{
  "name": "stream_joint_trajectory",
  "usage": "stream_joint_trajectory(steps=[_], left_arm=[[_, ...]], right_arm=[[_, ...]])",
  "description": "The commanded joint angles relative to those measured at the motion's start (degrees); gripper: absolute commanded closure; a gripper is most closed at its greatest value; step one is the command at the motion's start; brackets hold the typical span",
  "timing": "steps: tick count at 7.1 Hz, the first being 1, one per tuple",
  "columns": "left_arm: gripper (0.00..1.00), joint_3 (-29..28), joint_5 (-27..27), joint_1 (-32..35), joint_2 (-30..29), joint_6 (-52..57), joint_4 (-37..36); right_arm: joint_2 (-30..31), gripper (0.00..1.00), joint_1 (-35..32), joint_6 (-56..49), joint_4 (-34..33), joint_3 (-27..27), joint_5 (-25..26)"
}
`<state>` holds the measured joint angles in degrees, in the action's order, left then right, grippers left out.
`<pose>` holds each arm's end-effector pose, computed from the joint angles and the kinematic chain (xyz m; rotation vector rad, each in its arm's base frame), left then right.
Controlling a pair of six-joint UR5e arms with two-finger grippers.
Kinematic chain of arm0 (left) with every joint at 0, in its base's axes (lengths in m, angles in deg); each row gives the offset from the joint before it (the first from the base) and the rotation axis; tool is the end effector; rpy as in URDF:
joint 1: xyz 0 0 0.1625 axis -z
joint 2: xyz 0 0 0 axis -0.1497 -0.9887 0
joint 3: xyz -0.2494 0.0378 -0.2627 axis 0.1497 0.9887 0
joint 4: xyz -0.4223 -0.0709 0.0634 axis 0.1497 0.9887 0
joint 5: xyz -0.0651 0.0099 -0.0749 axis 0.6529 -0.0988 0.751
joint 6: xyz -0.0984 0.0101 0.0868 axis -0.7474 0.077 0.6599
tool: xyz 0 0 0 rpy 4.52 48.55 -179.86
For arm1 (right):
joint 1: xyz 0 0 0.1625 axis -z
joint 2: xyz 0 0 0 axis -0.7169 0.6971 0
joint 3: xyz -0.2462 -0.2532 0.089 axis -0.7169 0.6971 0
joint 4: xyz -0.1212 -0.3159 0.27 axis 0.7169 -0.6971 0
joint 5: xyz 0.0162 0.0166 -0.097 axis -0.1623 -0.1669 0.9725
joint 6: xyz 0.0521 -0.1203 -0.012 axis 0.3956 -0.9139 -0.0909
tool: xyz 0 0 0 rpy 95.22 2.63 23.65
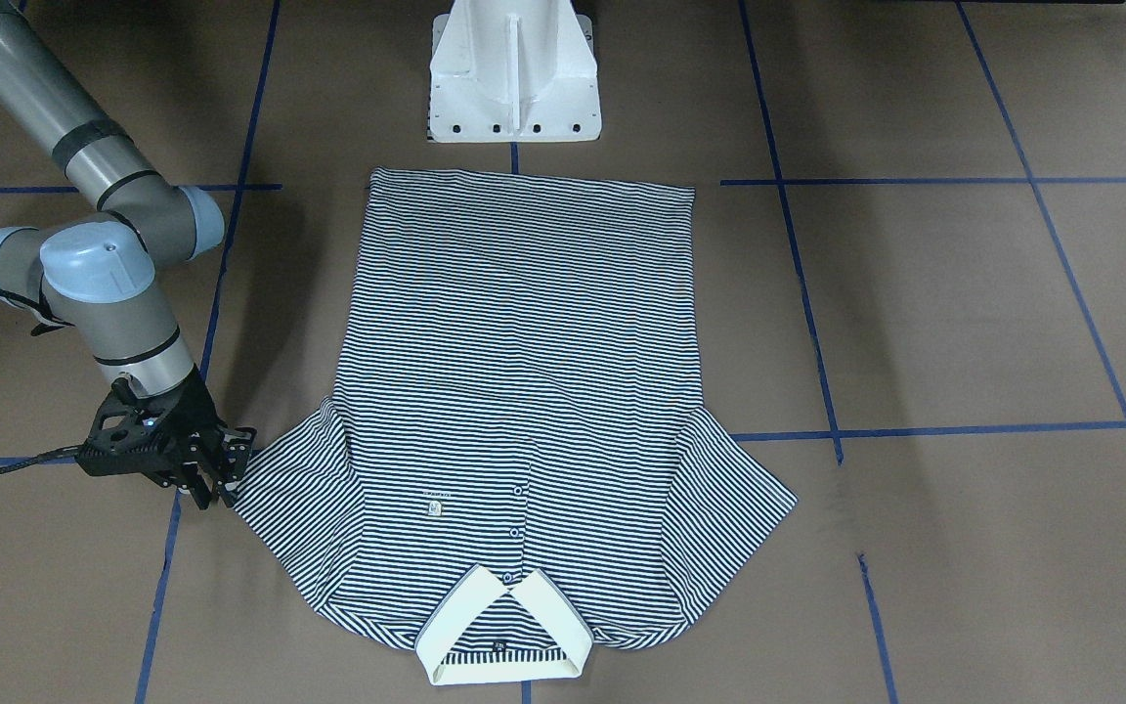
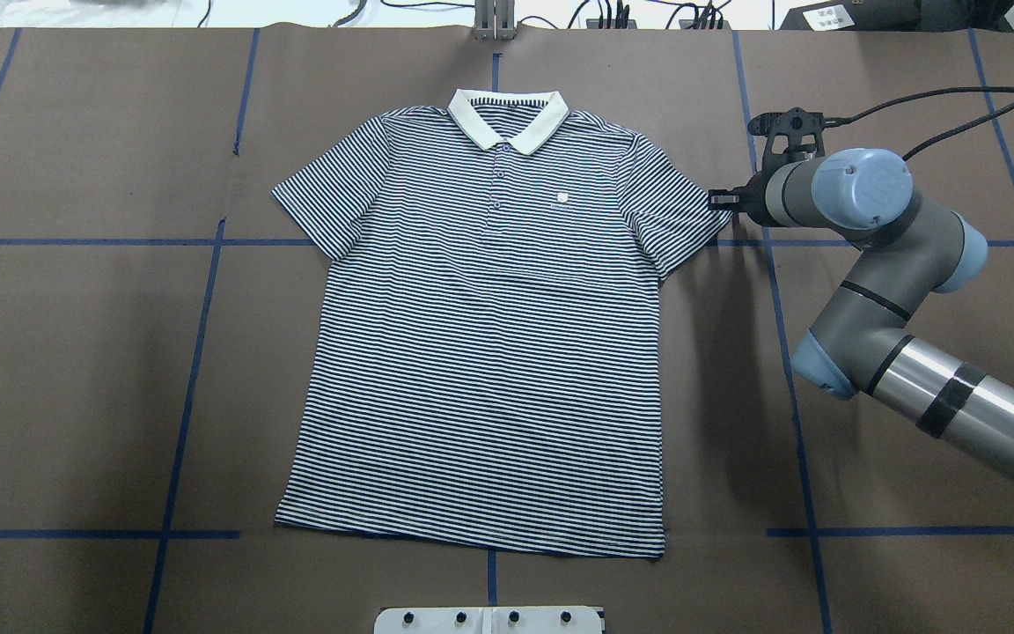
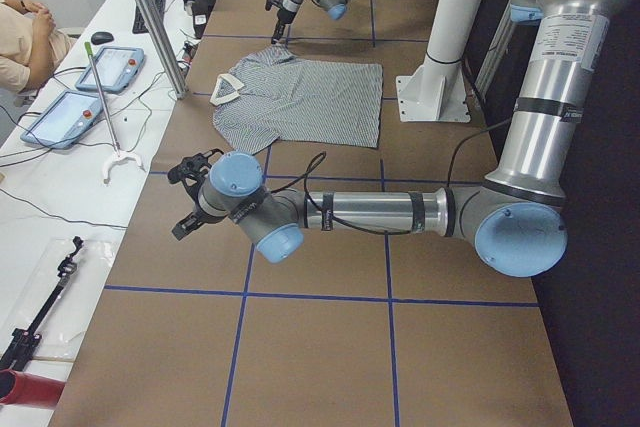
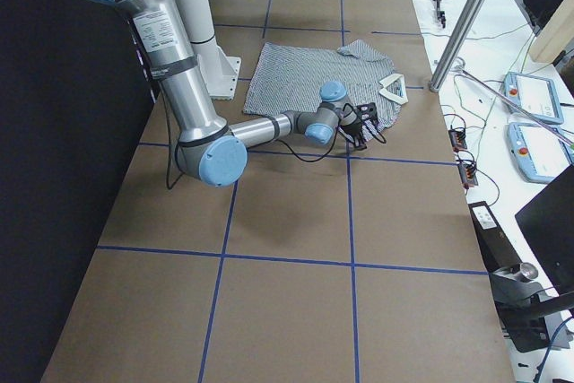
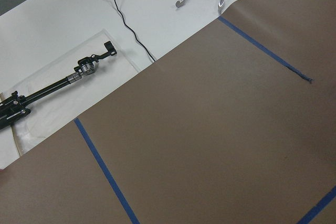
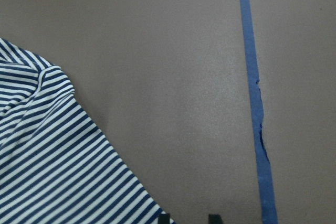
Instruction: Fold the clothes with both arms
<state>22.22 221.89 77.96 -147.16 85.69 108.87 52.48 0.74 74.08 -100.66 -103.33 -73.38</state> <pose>-0.0048 -0.6193 0.5182 0.8111 0.7334 0.4081 -0.4207 -0.5899 0.4233 0.4961 -0.8010 0.1753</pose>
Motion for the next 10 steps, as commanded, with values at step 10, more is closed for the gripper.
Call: stream_joint_trajectory(steps=[10], left_arm=[[0.0,0.09,0.0,0.0,0.0,0.02,0.0]], right_arm=[[-0.08,1.0,0.85,0.76,-7.93,-7.47,-0.07]])
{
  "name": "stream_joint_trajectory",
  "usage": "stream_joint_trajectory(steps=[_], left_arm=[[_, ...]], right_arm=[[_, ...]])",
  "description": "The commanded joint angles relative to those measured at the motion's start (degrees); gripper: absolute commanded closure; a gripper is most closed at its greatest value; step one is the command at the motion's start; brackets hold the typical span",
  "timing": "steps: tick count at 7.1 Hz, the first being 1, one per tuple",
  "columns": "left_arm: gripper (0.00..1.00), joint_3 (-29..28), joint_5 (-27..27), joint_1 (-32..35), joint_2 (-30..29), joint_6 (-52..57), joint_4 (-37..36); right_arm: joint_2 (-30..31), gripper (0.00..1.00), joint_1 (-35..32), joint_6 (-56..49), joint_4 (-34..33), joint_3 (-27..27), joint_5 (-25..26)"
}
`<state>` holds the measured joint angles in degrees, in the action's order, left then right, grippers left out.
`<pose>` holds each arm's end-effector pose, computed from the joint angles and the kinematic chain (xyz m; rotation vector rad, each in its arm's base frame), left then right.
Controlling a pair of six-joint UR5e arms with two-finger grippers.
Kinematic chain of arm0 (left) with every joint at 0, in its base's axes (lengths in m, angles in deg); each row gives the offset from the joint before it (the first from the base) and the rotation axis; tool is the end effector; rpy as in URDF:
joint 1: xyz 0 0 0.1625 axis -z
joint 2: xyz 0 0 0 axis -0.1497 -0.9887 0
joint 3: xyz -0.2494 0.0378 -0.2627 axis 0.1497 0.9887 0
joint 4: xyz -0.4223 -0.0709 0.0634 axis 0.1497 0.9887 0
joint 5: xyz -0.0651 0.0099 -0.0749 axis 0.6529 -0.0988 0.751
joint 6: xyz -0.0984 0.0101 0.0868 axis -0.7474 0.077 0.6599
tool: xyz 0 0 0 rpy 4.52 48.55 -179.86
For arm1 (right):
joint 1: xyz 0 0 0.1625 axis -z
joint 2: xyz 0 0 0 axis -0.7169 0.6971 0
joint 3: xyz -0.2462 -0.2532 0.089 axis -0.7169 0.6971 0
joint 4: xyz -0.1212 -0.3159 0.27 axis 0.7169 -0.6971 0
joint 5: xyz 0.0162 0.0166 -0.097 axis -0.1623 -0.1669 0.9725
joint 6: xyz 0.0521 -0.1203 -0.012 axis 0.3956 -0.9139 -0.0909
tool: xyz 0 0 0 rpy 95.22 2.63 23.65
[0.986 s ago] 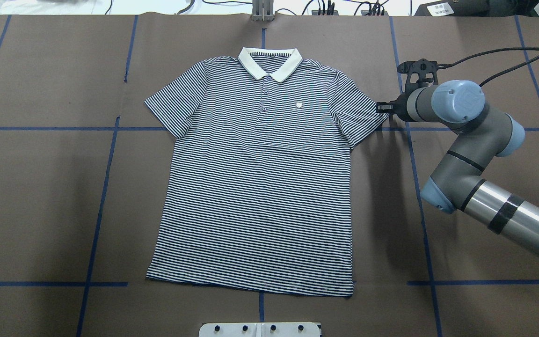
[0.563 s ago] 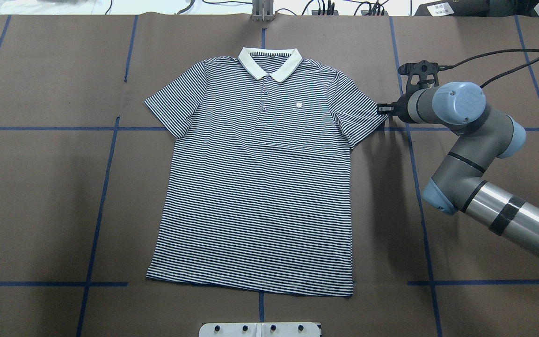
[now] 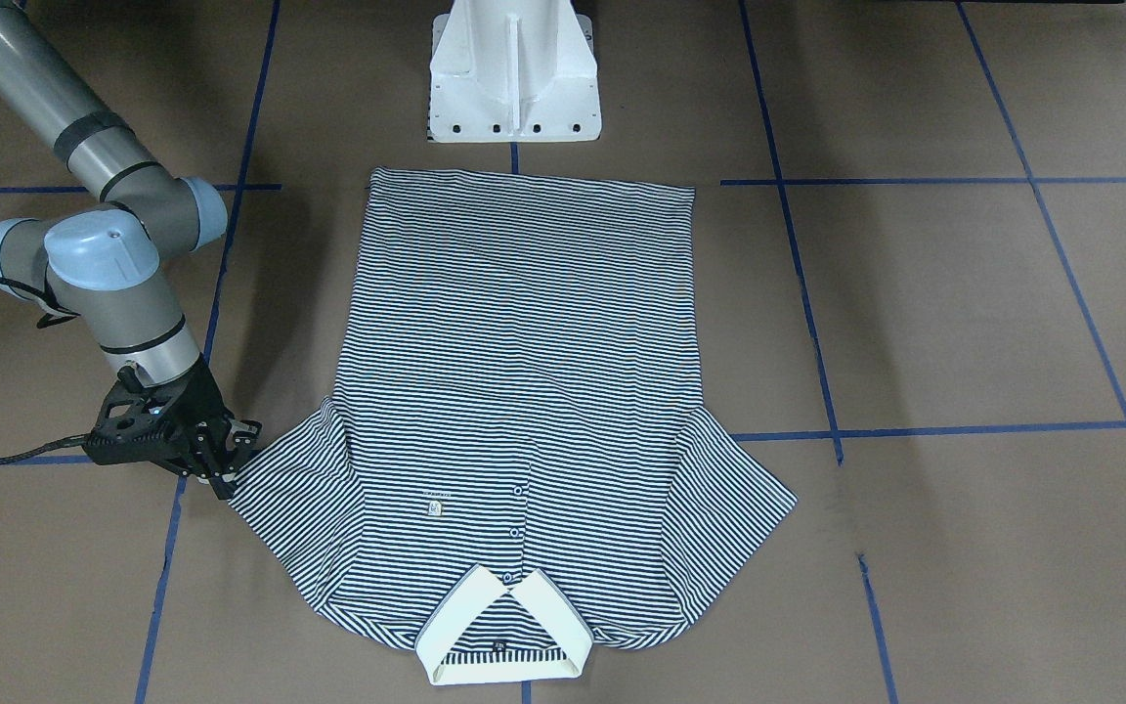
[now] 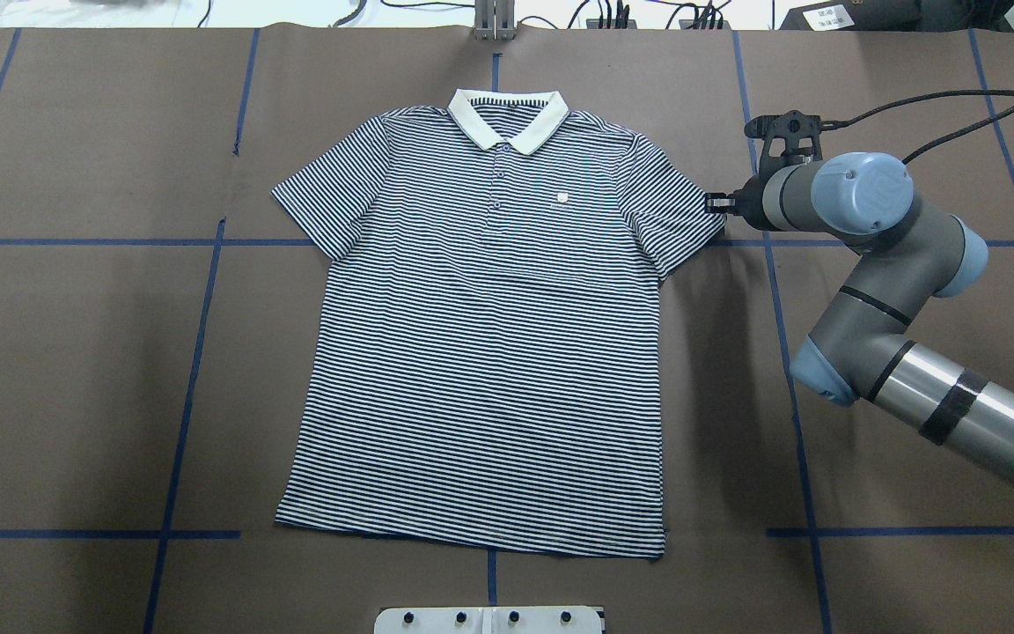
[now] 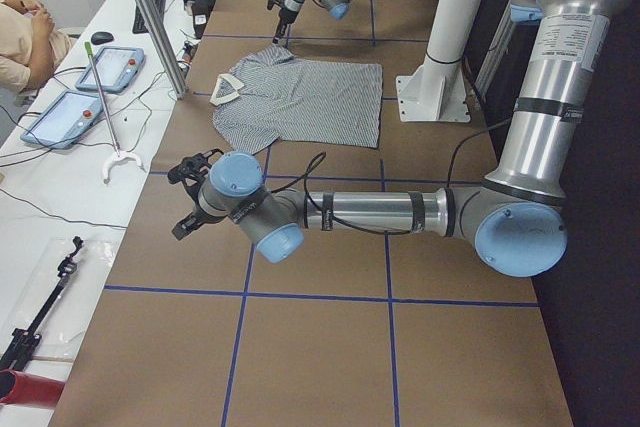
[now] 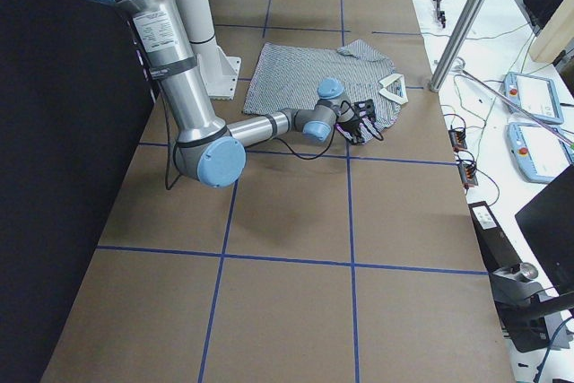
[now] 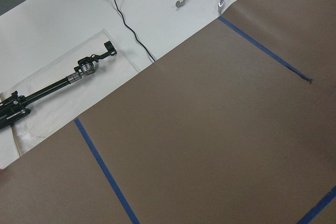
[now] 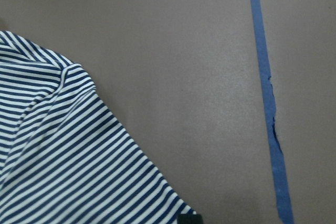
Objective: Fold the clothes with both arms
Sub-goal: 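Fold the sleeve with the right gripper in across the shirt body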
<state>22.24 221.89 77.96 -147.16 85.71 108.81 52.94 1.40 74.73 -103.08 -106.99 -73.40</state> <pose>-0.0048 -0.6194 0.5181 0.8106 0.7334 0.4082 -0.4223 -0.5799 0.3997 0.4951 -0.8175 0.1737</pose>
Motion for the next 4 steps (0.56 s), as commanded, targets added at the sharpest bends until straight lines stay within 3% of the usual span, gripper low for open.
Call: stream_joint_trajectory(steps=[1,2,3,4], left_arm=[[0.0,-0.01,0.0,0.0,0.0,0.0,-0.03],[0.0,0.07,0.0,0.0,0.0,0.0,-0.03],[0.0,0.08,0.0,0.0,0.0,0.0,0.06],[0.0,0.08,0.0,0.0,0.0,0.0,0.06]], right_arm=[[-2.03,1.0,1.15,0.97,-17.84,-10.99,0.12],[-6.3,1.0,2.55,4.55,-24.75,-12.28,0.47],[-11.92,1.0,4.56,8.15,-28.3,-10.03,3.87],[-18.41,1.0,5.54,11.32,-29.03,-4.0,4.94]])
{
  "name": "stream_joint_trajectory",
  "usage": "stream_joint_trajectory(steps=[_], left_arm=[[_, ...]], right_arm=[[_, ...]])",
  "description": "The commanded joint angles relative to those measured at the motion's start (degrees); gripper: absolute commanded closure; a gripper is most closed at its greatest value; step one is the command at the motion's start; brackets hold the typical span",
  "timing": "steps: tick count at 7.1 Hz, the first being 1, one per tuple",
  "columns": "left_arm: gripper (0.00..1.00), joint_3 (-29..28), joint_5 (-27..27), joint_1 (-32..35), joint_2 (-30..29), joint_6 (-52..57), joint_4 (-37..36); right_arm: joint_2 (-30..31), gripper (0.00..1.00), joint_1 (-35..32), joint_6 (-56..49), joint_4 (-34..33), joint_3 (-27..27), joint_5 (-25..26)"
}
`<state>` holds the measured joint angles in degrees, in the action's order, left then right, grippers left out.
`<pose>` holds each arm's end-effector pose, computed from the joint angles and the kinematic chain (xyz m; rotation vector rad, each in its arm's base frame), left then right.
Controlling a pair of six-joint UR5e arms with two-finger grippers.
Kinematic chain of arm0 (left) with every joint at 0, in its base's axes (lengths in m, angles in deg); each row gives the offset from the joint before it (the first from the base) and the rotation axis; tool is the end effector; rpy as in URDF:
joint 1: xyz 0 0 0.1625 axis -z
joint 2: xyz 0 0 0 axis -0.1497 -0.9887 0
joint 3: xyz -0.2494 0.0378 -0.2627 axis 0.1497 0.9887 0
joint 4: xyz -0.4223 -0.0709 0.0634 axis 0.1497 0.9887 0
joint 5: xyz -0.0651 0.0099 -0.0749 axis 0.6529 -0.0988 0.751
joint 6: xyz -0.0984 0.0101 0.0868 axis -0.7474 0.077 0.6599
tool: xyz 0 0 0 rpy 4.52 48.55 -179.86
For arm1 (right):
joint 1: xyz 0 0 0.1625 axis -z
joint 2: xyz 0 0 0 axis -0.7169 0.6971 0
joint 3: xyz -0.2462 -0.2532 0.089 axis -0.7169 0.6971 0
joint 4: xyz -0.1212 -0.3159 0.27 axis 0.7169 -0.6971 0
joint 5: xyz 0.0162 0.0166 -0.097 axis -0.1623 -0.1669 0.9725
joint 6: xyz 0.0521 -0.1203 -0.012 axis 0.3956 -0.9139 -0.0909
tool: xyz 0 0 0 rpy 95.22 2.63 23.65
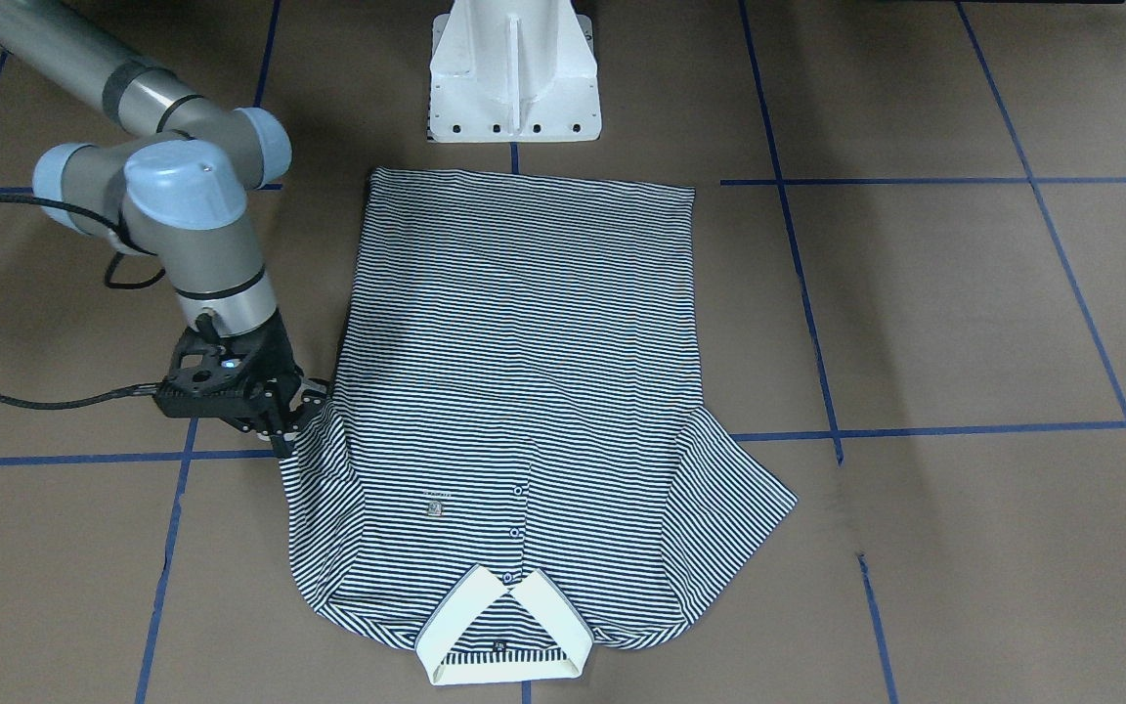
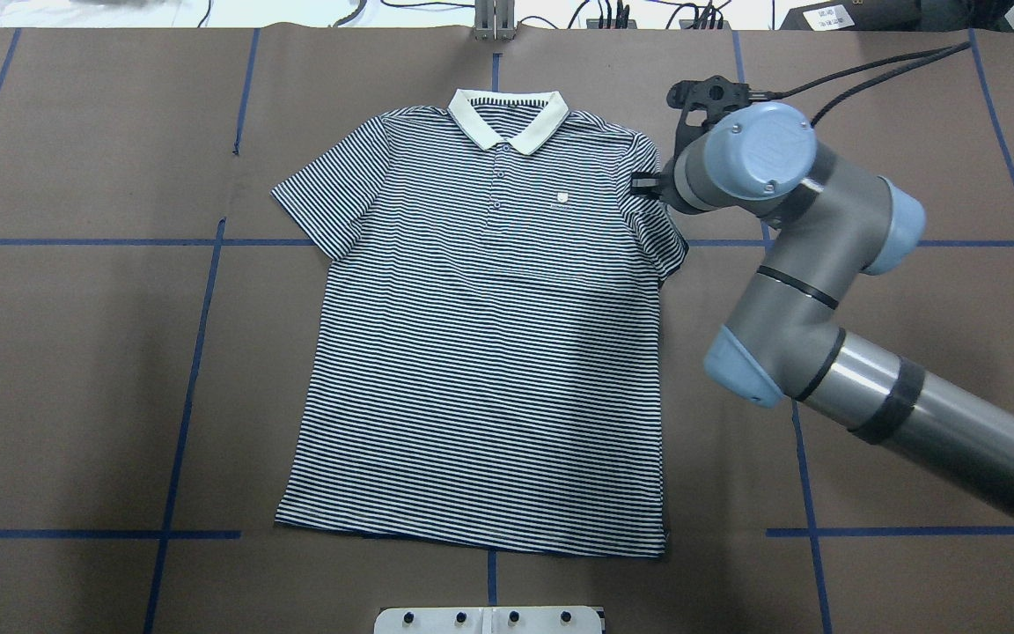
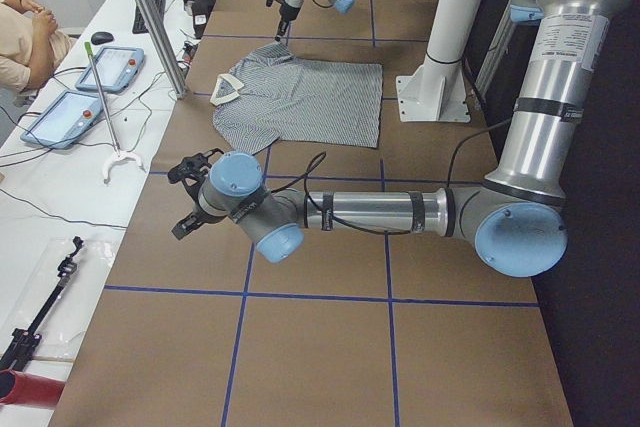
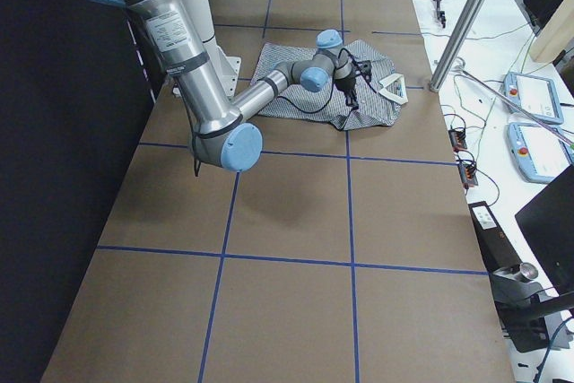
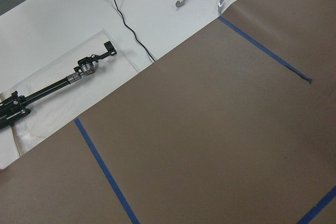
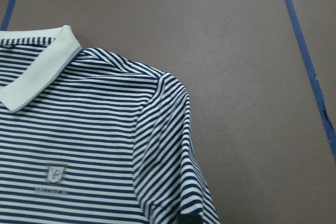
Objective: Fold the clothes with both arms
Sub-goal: 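Fold the sleeve with the right gripper in across the shirt body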
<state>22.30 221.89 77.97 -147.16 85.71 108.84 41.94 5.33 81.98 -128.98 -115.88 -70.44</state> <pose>-0.0050 -0.6194 0.5175 0.8122 0.7331 0.4086 -0.4611 -0.5585 0.2532 0.3987 -0.7499 0.2599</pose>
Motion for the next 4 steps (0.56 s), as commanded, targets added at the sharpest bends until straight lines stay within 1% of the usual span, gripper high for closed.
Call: stream_joint_trajectory(steps=[1,2,4], left_arm=[[0.0,0.01,0.0,0.0,0.0,0.0,0.03],[0.0,0.01,0.0,0.0,0.0,-0.09,0.03],[0.0,0.19,0.0,0.0,0.0,-1.39,0.03]], right_arm=[[-14.69,1.0,2.32,7.94,-2.88,14.43,4.18],[-19.38,1.0,3.29,8.5,-2.44,20.97,7.33],[-19.78,1.0,4.52,8.5,-1.21,21.21,7.63]])
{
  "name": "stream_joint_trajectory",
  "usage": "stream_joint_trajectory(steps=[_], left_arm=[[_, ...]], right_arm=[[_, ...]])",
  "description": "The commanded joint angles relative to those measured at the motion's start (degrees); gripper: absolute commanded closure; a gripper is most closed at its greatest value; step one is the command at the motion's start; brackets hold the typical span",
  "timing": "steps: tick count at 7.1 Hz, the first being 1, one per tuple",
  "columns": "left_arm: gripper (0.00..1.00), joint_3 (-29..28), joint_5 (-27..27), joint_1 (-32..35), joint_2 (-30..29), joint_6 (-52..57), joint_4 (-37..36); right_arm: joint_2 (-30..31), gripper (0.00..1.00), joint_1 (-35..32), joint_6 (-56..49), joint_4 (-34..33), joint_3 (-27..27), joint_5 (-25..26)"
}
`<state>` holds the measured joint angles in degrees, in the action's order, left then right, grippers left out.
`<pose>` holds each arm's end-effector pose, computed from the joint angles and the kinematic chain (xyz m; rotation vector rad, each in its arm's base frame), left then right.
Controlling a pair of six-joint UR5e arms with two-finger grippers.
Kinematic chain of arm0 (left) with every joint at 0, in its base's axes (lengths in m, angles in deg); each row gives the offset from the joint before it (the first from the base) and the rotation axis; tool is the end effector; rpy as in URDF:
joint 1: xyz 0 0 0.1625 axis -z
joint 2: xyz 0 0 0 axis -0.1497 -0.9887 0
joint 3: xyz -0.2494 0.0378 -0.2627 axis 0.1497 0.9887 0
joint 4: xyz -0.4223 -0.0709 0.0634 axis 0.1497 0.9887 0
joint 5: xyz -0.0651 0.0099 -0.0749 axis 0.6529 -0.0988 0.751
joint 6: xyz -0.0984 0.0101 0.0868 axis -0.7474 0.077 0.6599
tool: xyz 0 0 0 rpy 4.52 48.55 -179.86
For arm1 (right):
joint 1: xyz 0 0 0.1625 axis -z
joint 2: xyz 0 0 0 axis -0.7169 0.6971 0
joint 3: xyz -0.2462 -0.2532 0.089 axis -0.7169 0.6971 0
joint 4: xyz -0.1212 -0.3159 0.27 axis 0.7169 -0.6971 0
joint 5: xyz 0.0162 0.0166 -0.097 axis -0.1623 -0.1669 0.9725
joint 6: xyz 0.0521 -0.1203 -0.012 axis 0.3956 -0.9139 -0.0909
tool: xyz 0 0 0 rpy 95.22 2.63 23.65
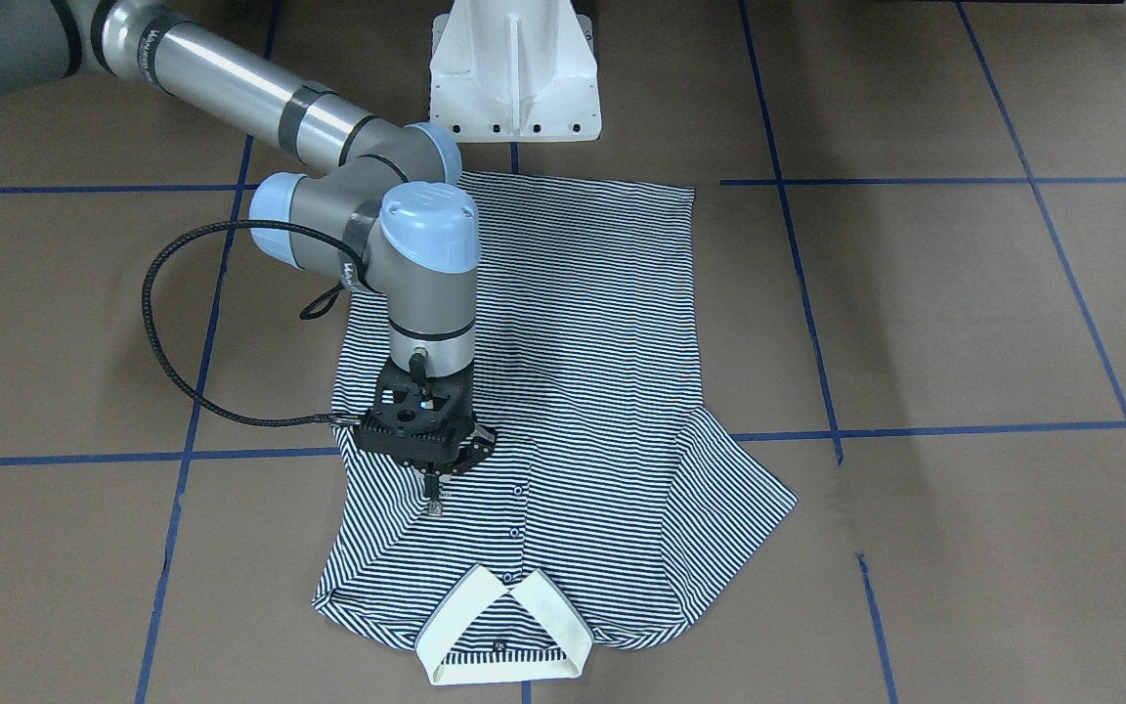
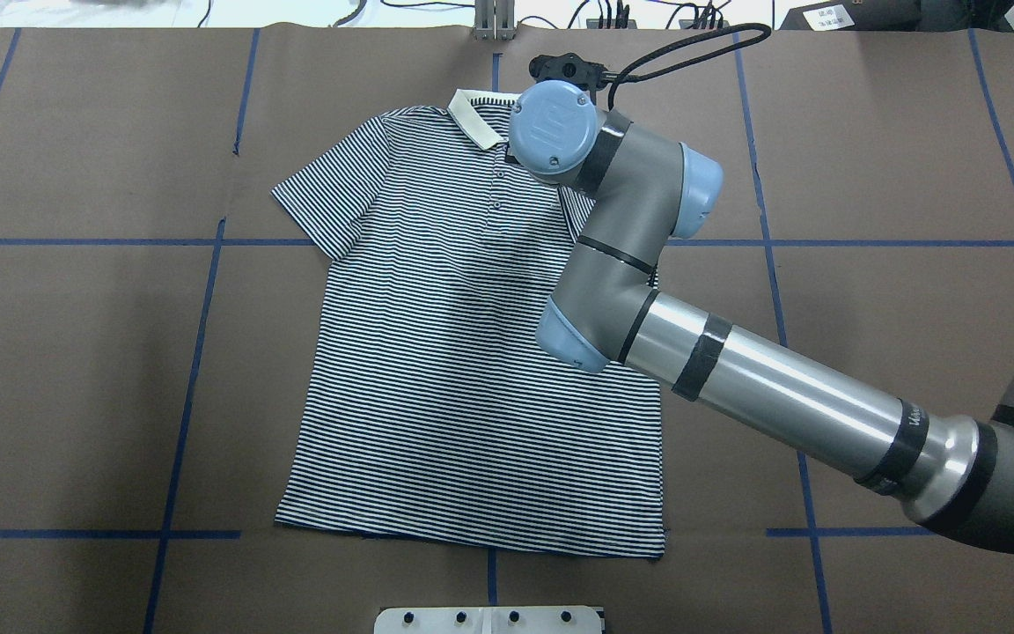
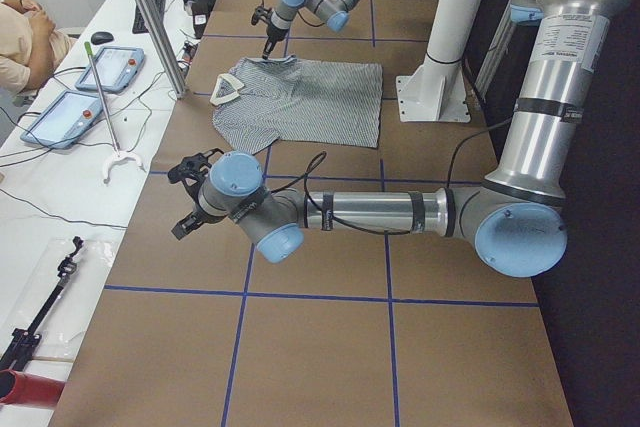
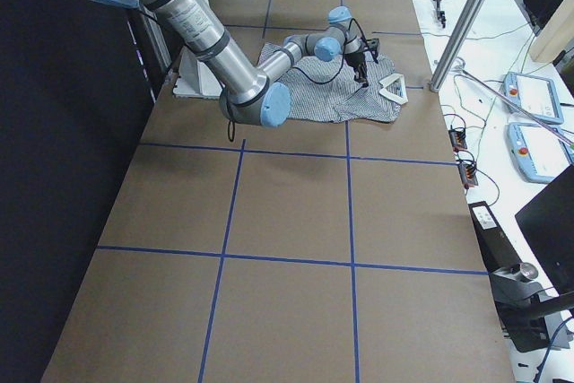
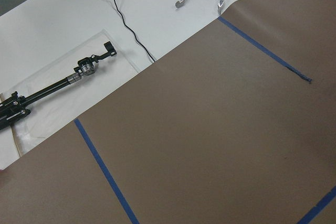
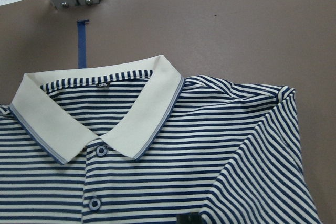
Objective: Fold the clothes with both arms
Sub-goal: 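Fold the sleeve with the right gripper in across the shirt body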
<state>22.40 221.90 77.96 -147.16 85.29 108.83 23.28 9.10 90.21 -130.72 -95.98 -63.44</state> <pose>-0.0048 -0.6193 0.5165 0.8107 0.7360 0.4028 -0.5593 -0.5936 0.1883 0.4010 -0.6927 0.3857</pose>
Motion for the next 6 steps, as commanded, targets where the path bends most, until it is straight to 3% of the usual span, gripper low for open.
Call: stream_joint_trajectory(steps=[1,2,3,4,5,6], left_arm=[[0.0,0.26,0.0,-0.35,-0.09,-1.24,0.12],[0.0,0.35,0.0,-0.96,-0.09,-1.76,0.73],[0.0,0.43,-0.18,-3.31,-0.26,-5.25,1.44],[0.0,0.26,-0.53,-7.6,-0.87,-12.33,3.79],[0.0,0.26,-0.79,-11.65,-2.1,-21.28,4.6],[0.0,0.43,-5.84,-15.86,-4.28,-30.24,4.52]], right_arm=[[-0.95,0.1,1.1,-0.33,0.97,1.31,0.62],[-1.03,0.0,1.19,-1.47,1.15,0.79,0.45],[-0.95,0.0,-0.11,-5.92,0.8,-1.13,-1.38],[-0.08,0.0,-3.52,-8.92,0.45,-2.37,-10.01],[4.02,0.0,-7.04,-11.82,0.45,-7.6,-15.84],[11.55,0.0,-10.55,-19.25,0.45,-16.09,-19.73]])
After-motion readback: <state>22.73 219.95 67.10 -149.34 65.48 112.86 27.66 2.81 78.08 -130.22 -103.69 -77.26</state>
